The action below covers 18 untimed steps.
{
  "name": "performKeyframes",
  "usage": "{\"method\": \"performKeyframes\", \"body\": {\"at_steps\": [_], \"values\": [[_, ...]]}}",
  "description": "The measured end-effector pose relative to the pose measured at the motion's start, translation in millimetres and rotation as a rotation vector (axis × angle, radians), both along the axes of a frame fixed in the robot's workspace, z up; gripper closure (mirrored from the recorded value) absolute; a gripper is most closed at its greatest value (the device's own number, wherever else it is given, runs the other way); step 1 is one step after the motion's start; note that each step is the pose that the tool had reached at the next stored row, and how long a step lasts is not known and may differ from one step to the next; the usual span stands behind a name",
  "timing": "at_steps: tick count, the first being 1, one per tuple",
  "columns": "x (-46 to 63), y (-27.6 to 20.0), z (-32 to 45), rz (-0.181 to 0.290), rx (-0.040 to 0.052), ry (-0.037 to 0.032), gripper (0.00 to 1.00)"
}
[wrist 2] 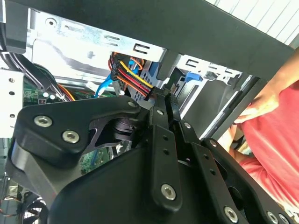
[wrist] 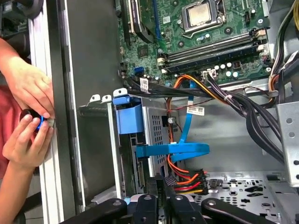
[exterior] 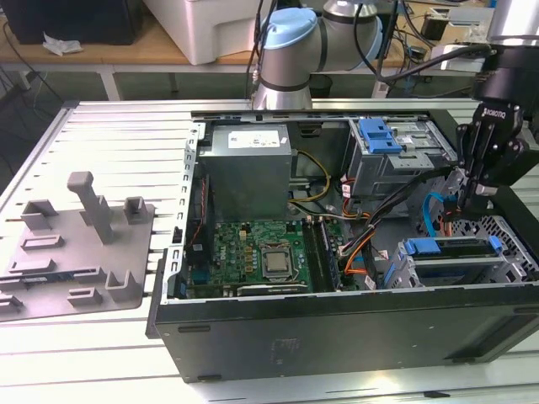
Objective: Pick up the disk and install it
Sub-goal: 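Insert the first disk wire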
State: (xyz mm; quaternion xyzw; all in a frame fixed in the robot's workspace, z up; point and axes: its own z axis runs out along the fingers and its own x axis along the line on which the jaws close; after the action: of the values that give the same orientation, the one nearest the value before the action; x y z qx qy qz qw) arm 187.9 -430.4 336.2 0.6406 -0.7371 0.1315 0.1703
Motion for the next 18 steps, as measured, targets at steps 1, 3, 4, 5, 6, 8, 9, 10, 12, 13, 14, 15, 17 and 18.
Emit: {"method": "performKeyframes", "body": {"at_steps": [1,3,4,5,6,8,9,10,12,13,14,15,17,18], "values": [[-2.3,-0.6,0.0,0.000,0.0061,-0.0094,0.84],[-4.9,-1.7,-0.1,0.000,0.0135,-0.0197,0.84],[-6.9,-2.9,-0.1,0.000,0.0193,-0.0276,0.84],[-8.6,-4.2,0.0,0.000,0.0233,-0.0342,0.84],[-9.5,-5.0,0.0,0.000,0.0256,-0.0377,0.84],[-11.7,-7.1,0.0,0.000,0.0318,-0.0475,0.84],[-12.6,-8.0,0.0,0.000,0.0350,-0.0522,0.84],[-13.7,-9.0,0.0,0.000,0.0404,-0.0589,0.84],[-15.0,-10.5,0.0,0.000,0.0532,-0.0718,0.84],[-15.5,-11.1,0.0,0.000,0.0592,-0.0767,0.84],[-16.6,-12.2,0.1,0.000,0.0641,-0.0808,0.84],[-17.3,-13.0,0.1,0.000,0.0644,-0.0817,0.84],[-17.5,-13.1,0.1,0.000,0.0643,-0.0817,0.84],[-17.5,-13.1,0.1,0.000,0.0643,-0.0817,0.84]]}}
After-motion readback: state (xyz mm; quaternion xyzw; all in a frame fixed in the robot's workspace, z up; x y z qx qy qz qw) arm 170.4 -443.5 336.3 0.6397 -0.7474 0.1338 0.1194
